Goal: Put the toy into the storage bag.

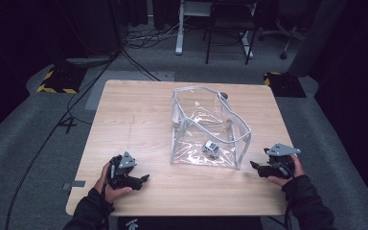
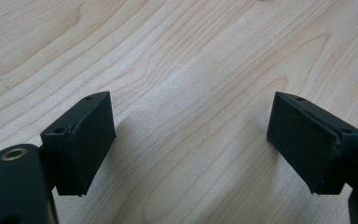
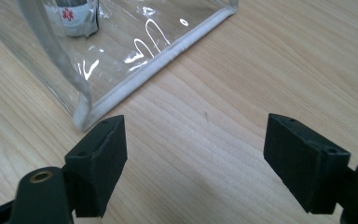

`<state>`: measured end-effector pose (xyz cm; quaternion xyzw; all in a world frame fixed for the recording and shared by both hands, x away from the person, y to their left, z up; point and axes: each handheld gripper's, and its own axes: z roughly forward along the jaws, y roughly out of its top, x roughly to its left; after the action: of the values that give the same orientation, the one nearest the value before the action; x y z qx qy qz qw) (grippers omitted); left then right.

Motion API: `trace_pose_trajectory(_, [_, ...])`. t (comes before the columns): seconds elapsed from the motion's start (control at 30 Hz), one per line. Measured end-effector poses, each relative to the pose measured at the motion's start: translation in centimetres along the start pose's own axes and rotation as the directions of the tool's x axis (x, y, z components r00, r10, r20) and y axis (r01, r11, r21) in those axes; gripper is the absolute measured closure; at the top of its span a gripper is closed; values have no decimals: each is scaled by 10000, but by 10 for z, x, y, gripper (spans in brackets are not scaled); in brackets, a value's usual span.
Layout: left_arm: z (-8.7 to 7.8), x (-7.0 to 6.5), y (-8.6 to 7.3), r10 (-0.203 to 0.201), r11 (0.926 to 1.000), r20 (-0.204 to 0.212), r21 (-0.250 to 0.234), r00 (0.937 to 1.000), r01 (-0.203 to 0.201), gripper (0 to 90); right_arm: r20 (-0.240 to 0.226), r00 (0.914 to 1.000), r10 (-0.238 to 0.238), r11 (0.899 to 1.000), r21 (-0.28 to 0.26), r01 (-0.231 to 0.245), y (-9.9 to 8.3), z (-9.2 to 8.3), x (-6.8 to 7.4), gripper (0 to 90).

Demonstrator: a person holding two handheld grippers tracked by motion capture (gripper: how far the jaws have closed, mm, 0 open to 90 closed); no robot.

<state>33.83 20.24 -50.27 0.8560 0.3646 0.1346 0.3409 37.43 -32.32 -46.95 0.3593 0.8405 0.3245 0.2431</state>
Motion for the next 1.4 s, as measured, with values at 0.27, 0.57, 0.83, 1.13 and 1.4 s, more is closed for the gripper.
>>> trace_pose_trajectory(0.27, [0, 0, 0, 1, 10000, 2, 0, 10000, -1, 154, -204, 9998, -12, 10000, -58, 11, -11, -2, 1, 202])
trace_pose_trajectory(0.57, [0, 0, 0, -11, 10000, -17, 12, 10000, 11, 154, -604, 9981, 91, 9995, -302, -110, -26, -8, 3, 191])
trace_pose_trajectory(0.83, [0, 0, 0, 6, 10000, -82, -15, 10000, -6, 153, -595, 9976, 347, 9988, -334, -368, -36, -12, 4, 185])
trace_pose_trajectory(1.13, [0, 0, 0, -30, 10000, -105, -20, 9999, 30, 153, -671, 9963, 531, 9985, -105, -540, -49, -14, 5, 182])
trace_pose_trajectory(1.4, [0, 0, 0, -81, 10000, -9, -1, 10000, 81, 152, -784, 9895, 1217, 9923, -146, -1232, -62, -18, 3, 176])
